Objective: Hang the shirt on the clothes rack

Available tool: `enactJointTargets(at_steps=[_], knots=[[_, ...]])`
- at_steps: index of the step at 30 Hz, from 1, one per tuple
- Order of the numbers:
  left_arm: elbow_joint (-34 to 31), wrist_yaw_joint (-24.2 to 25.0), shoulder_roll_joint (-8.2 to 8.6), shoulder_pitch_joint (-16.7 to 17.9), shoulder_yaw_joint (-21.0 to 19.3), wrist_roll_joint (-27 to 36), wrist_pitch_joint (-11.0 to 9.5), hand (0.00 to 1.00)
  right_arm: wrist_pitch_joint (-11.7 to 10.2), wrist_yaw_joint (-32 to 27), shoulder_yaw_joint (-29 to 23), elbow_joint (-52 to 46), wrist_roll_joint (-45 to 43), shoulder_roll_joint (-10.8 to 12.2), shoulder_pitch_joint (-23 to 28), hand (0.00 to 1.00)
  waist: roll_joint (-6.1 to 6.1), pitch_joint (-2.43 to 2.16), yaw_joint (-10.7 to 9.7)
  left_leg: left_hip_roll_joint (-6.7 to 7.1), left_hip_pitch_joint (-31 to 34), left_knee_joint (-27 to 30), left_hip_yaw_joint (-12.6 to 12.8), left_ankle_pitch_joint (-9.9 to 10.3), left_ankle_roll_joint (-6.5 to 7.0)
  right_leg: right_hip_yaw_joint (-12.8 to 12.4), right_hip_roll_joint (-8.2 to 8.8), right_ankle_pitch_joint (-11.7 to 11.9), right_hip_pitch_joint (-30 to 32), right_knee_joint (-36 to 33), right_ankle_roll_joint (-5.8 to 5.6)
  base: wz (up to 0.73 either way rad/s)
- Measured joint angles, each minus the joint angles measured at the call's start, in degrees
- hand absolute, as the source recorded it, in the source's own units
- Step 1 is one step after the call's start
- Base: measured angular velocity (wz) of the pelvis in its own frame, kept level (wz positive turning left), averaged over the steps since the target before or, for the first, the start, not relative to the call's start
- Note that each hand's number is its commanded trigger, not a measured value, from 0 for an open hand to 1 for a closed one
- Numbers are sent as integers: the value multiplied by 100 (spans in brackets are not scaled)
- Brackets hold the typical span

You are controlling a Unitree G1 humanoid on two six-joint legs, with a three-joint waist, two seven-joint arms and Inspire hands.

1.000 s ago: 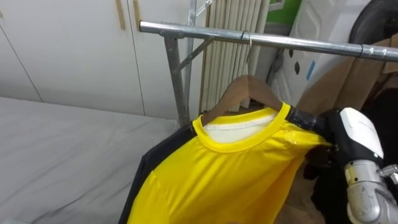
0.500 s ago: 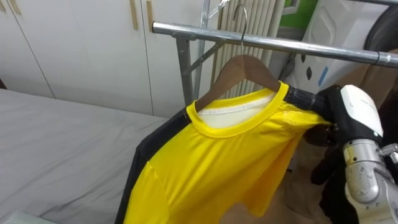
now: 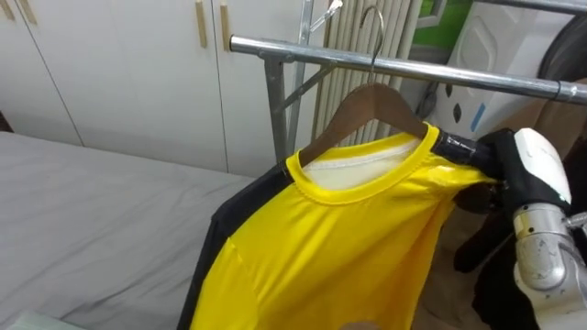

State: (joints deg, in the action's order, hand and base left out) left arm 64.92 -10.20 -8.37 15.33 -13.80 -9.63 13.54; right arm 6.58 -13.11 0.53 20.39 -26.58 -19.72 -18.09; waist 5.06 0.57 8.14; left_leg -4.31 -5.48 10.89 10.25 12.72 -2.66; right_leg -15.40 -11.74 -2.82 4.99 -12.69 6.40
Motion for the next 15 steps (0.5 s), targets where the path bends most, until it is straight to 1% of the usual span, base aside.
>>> enactJointTargets(at_steps=[2,5,6,8,10,12,15], knots=[[-55,44,0,46,-1,0,0,0,46,0,0,187,288,-5,-71,100,-15,-4,9,-1,-23,-2,-8,0,-1,35,7,19,-21,4,39,2],[-195,100,20,91,-66,-10,36,0,60,1,-18,465,690,-34,-78,100,-56,2,4,-1,-18,1,-12,13,-1,77,21,-2,7,3,14,2],[-197,106,21,92,-78,-10,36,0,65,2,-37,596,844,-45,-81,100,-69,-1,3,-1,-11,-4,-11,16,-2,137,36,-8,9,-1,6,0],[-198,118,29,94,-78,-10,36,0,105,3,-119,735,928,-47,-81,100,-96,-5,0,-3,-8,-7,-11,19,-3,159,35,-8,13,-6,9,0],[-206,122,58,100,-75,-10,36,0,106,3,-234,825,947,-72,-83,100,-146,-25,-4,-6,5,-14,-11,19,-4,145,32,-12,20,-7,15,0],[-217,122,63,121,-74,-8,36,0,106,1,-235,836,1088,-125,-84,100,-168,-37,-5,-9,7,-15,-11,19,-5,131,25,-18,19,-9,27,0],[-372,124,68,220,-73,-8,36,1,105,-13,-235,839,1157,-171,-84,100,-169,-38,-10,-17,7,-13,-13,16,-7,127,19,-25,19,-9,38,0]])
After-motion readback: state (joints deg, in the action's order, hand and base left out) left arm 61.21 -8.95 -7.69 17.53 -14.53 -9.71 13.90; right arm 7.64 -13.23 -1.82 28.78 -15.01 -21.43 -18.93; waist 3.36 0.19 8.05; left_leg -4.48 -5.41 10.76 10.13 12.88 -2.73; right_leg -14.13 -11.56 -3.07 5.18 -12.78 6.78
